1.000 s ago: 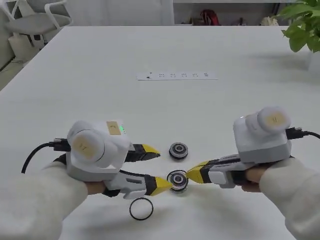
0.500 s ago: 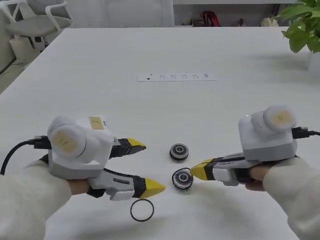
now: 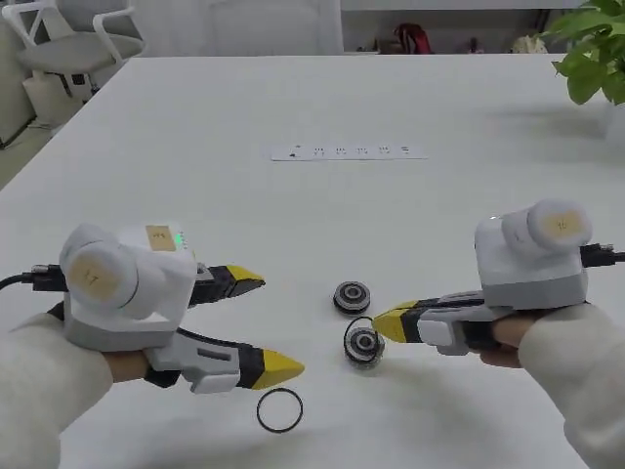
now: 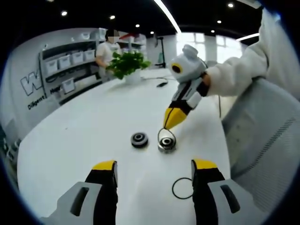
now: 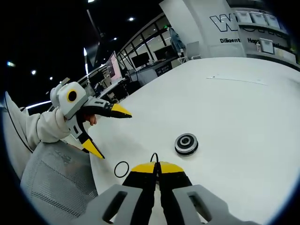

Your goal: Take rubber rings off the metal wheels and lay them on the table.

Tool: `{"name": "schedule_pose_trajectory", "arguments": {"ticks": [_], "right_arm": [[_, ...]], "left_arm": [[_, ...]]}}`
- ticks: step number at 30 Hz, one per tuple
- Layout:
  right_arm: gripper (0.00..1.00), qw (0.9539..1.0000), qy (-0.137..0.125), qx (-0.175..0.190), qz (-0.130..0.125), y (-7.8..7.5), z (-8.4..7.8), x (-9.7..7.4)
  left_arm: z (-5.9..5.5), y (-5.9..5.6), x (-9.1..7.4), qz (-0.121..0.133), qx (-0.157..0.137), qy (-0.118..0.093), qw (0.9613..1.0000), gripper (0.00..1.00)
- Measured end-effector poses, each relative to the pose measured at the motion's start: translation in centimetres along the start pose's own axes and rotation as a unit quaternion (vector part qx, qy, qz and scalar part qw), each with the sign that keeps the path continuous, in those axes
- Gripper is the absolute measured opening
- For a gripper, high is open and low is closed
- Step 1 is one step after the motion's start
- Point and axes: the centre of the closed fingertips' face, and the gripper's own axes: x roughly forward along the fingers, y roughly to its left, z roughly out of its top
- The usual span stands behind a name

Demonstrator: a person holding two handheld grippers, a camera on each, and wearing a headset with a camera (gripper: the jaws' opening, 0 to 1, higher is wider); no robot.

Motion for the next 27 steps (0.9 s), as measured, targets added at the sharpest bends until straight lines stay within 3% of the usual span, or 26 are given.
{"name": "schedule_pose_trajectory", "arguments": {"ticks": [5,12,27], "right_arm": [[0.00,0.9995,-0.027,0.018,0.003,0.2,1.2,-0.3],[0.00,0.9990,-0.037,0.024,0.008,0.8,1.7,-0.3],[0.00,0.9971,-0.047,0.039,0.046,3.5,2.7,0.5]], "left_arm": [[-0.1,0.0,-0.7,0.002,-0.008,-0.003,1.0000,0.69],[-0.7,0.0,-1.4,0.007,-0.017,0.001,0.9998,0.74],[-3.3,-0.3,-1.3,0.002,-0.015,0.043,0.9989,0.77]]}}
